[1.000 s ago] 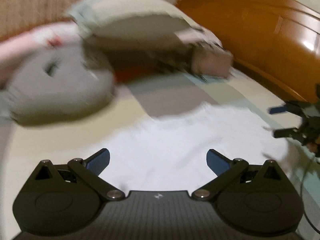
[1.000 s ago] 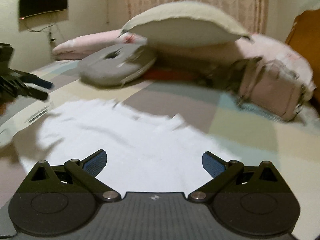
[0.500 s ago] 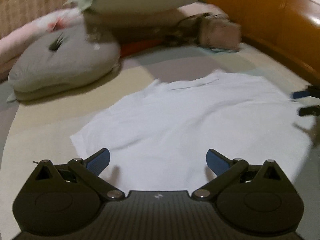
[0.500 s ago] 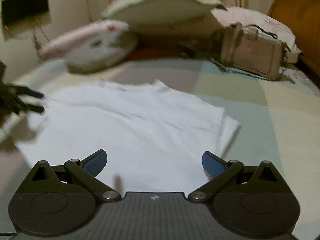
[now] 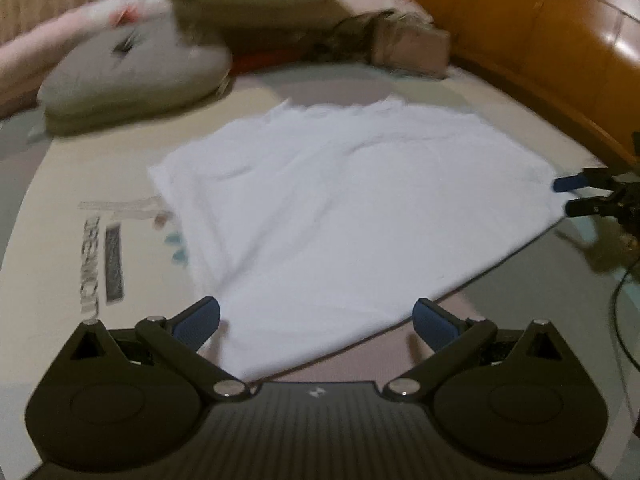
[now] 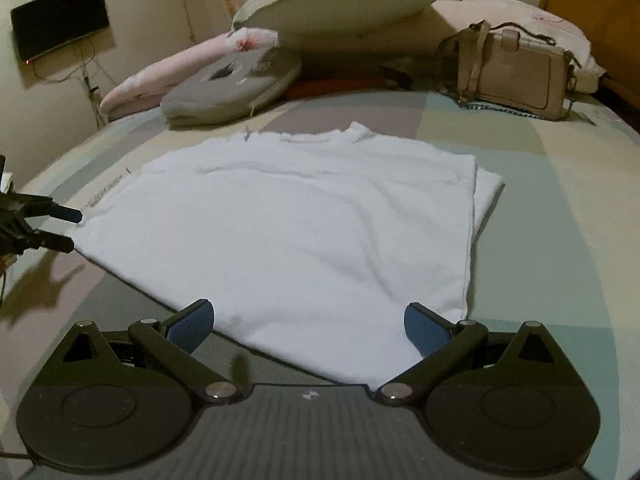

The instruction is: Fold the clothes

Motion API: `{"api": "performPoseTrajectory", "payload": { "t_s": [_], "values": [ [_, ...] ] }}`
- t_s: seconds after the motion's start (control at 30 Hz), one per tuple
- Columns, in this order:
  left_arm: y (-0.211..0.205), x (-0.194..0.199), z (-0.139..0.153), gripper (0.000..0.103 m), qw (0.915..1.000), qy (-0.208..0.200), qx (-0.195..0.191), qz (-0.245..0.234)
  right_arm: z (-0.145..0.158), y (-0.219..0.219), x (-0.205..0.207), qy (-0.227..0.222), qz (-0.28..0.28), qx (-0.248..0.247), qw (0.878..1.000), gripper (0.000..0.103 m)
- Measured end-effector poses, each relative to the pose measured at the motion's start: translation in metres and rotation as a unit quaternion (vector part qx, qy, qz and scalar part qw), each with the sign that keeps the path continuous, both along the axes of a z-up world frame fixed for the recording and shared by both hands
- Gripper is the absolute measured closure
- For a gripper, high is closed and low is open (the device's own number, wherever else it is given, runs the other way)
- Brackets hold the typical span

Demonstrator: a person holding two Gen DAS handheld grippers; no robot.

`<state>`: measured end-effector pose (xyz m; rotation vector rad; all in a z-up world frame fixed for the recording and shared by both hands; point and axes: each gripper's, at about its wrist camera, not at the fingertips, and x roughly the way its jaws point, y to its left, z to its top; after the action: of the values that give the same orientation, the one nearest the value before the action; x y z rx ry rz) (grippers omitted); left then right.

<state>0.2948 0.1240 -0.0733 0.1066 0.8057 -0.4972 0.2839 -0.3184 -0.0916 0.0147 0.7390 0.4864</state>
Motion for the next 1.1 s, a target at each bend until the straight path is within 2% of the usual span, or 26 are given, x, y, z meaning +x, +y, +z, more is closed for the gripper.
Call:
{"api": "performPoseTrajectory", "payload": {
  "t_s": [0.13, 0.2, 0.27, 0.37, 0.43, 0.5, 0.6, 0.67, 0.7, 0.77, 0.83, 0.87, 1.03, 1.1],
  "values": [
    [-0.004, -0.001, -0.016, 0.001, 0.9996, 0.025, 0.000, 0.015, -0.004, -0.001, -0.013, 0.005, -0.008, -0.014, 1.000, 0.000],
    [0.000, -0.009, -0.020, 0.002, 0.9995, 0.017, 0.002, 0.025, -0.004, -0.003, -0.020, 0.007, -0.014, -0.021, 1.000, 0.000],
    [-0.001, -0.015, -0.012, 0.002, 0.9994, 0.021, 0.010, 0.028, -0.001, -0.008, -0.026, 0.006, -0.023, -0.026, 0.999, 0.000],
    [-0.010, -0.029, 0.000, 0.002, 0.9977, -0.016, 0.065, 0.014, 0.014, -0.010, -0.036, -0.001, -0.037, -0.043, 0.998, 0.000],
    [-0.019, -0.038, 0.006, 0.002, 0.9929, -0.047, 0.110, 0.003, 0.023, -0.003, -0.041, -0.022, -0.037, -0.078, 0.996, 0.000],
    [-0.037, -0.049, 0.005, 0.002, 0.9781, -0.098, 0.183, -0.013, 0.030, 0.014, -0.045, -0.054, -0.025, -0.136, 0.989, 0.000],
    [-0.063, -0.056, -0.002, 0.002, 0.9555, -0.137, 0.257, -0.046, 0.023, 0.048, -0.049, -0.095, 0.017, -0.245, 0.965, 0.000],
    [-0.079, -0.058, -0.013, 0.002, 0.9351, -0.164, 0.307, -0.066, 0.016, 0.071, -0.051, -0.121, 0.048, -0.315, 0.940, 0.000],
    [-0.086, -0.060, -0.018, 0.002, 0.9220, -0.178, 0.336, -0.076, 0.013, 0.083, -0.052, -0.133, 0.063, -0.350, 0.925, 0.000],
    [-0.099, -0.063, -0.028, 0.002, 0.8904, -0.215, 0.387, -0.106, 0.004, 0.098, -0.054, -0.151, 0.093, -0.407, 0.896, 0.000],
    [-0.108, -0.066, -0.030, 0.001, 0.8736, -0.232, 0.409, -0.126, -0.007, 0.106, -0.055, -0.166, 0.115, -0.451, 0.869, 0.000],
    [-0.113, -0.065, -0.031, 0.001, 0.8683, -0.237, 0.415, -0.134, -0.009, 0.110, -0.054, -0.171, 0.122, -0.463, 0.861, 0.000],
    [-0.141, -0.053, -0.035, 0.001, 0.8487, -0.261, 0.426, -0.174, -0.009, 0.132, -0.044, -0.194, 0.141, -0.464, 0.853, 0.000],
    [-0.155, -0.050, -0.036, 0.001, 0.8476, -0.272, 0.417, -0.183, -0.011, 0.142, -0.040, -0.206, 0.148, -0.463, 0.849, 0.000]
  ]
}}
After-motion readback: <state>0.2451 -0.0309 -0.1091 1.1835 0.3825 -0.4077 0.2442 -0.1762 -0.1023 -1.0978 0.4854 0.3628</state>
